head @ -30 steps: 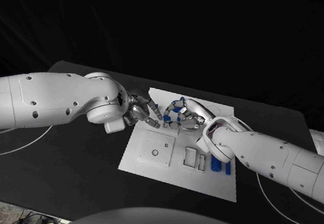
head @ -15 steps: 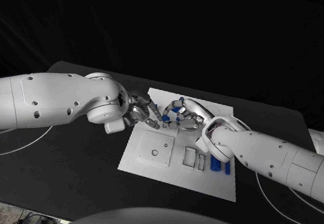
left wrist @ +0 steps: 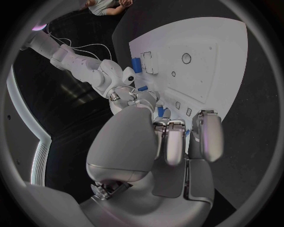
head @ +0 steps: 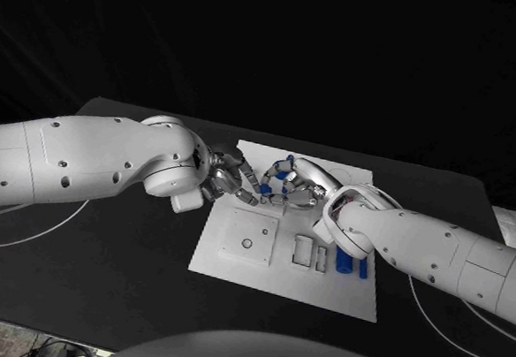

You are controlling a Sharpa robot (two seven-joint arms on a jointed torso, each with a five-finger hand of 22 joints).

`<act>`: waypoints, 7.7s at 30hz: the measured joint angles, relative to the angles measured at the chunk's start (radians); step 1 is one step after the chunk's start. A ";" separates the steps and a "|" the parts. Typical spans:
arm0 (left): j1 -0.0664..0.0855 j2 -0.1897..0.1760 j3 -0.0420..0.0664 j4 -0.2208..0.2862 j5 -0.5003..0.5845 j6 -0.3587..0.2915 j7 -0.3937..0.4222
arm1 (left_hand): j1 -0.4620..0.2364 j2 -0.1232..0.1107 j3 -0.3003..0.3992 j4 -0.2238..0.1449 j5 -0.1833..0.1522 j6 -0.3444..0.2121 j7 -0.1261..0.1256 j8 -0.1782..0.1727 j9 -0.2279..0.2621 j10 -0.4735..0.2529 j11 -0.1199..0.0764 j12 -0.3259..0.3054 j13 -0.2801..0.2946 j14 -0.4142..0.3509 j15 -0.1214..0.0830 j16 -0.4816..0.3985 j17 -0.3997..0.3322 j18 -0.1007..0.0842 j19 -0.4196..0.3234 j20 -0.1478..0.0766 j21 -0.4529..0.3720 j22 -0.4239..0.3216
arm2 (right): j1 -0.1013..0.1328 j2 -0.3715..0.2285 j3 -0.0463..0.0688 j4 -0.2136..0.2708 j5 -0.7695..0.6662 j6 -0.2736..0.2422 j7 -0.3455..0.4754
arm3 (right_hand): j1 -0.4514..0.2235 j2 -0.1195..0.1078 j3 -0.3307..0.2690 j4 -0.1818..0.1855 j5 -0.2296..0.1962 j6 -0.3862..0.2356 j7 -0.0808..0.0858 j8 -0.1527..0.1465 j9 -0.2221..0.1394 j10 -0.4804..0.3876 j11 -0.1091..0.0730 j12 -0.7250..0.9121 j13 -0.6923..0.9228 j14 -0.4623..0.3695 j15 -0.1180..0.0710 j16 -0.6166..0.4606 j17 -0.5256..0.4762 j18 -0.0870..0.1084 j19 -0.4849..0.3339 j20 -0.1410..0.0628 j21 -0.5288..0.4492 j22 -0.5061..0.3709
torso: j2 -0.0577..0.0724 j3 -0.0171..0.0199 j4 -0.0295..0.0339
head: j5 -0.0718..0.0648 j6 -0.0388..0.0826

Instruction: Assemble the parts on the task board

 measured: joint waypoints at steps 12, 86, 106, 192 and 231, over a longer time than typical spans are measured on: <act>-0.001 0.000 0.000 0.001 0.000 0.000 -0.002 | 0.000 0.000 0.000 0.000 0.000 0.006 -0.001 0.004 -0.006 0.000 0.000 -0.004 0.000 0.000 0.000 0.000 0.000 0.000 0.000 0.000 0.000 0.000 | -0.001 -0.001 0.000 -0.003 -0.025 0.004 -0.014 | -0.005 -0.005 -0.003 0.003 0.000 -0.001 -0.002 -0.004 -0.006 0.003 0.004 0.000 0.000 0.003 0.004 0.000 0.000 0.000 0.000 0.000 -0.004 0.001 | 0.000 0.0003 -0.0008 | -0.001 0.000; -0.008 0.043 0.001 -0.035 -0.013 0.036 -0.039 | 0.000 0.000 -0.001 -0.021 0.005 -0.045 0.001 -0.002 -0.129 0.002 0.019 -0.023 0.000 0.002 0.019 0.000 0.000 0.009 -0.021 0.035 -0.041 -0.001 | -0.005 -0.004 0.000 -0.004 -0.068 -0.001 -0.040 | -0.010 -0.010 -0.003 0.008 -0.016 -0.017 0.011 -0.023 -0.012 0.000 0.014 0.000 0.000 0.000 0.015 0.000 -0.001 0.000 0.000 0.007 -0.008 0.000 | 0.001 -0.0001 -0.0001 | -0.002 0.000; -0.009 0.044 0.002 -0.036 -0.009 0.032 -0.016 | -0.001 -0.001 -0.001 -0.026 0.005 -0.023 -0.020 0.003 -0.132 0.000 0.000 -0.023 -0.001 0.002 0.005 0.000 0.000 0.008 -0.018 0.018 -0.041 -0.001 | -0.005 -0.005 0.000 -0.007 -0.070 0.010 -0.058 | -0.010 -0.010 0.000 0.011 -0.020 -0.022 0.016 -0.025 -0.019 0.000 0.014 0.000 0.000 0.000 0.015 0.000 0.000 0.000 0.000 0.007 -0.008 0.001 | 0.001 -0.0006 -0.0005 | -0.001 0.000; -0.009 0.039 0.001 -0.057 0.005 0.049 -0.020 | -0.007 0.012 -0.001 -0.026 0.005 0.038 0.016 0.035 -0.140 -0.002 0.009 -0.038 -0.001 0.002 0.005 0.000 0.000 0.024 -0.032 0.018 -0.080 0.000 | 0.088 0.015 0.002 0.066 -0.632 0.234 -0.385 | -0.003 -0.034 0.020 -0.009 -0.029 0.001 0.029 -0.079 -0.067 -0.001 0.042 0.000 0.000 0.000 0.036 0.000 -0.001 0.000 0.000 0.029 -0.031 0.001 | -0.010 -0.0092 0.0061 | 0.006 0.000; -0.009 0.039 0.002 -0.056 0.005 0.069 -0.037 | -0.007 0.011 0.002 -0.023 0.005 0.041 0.020 0.035 -0.144 -0.002 0.016 -0.047 -0.001 -0.002 0.009 0.000 0.000 0.023 -0.039 0.018 -0.087 -0.001 | 0.061 0.038 0.002 0.037 -0.685 0.269 -0.412 | -0.028 -0.059 0.017 -0.007 -0.153 -0.107 0.028 -0.195 -0.124 0.002 0.038 0.000 0.000 0.000 0.036 0.000 0.000 0.000 0.000 0.029 -0.059 0.000 | -0.012 -0.0082 0.0058 | 0.012 0.000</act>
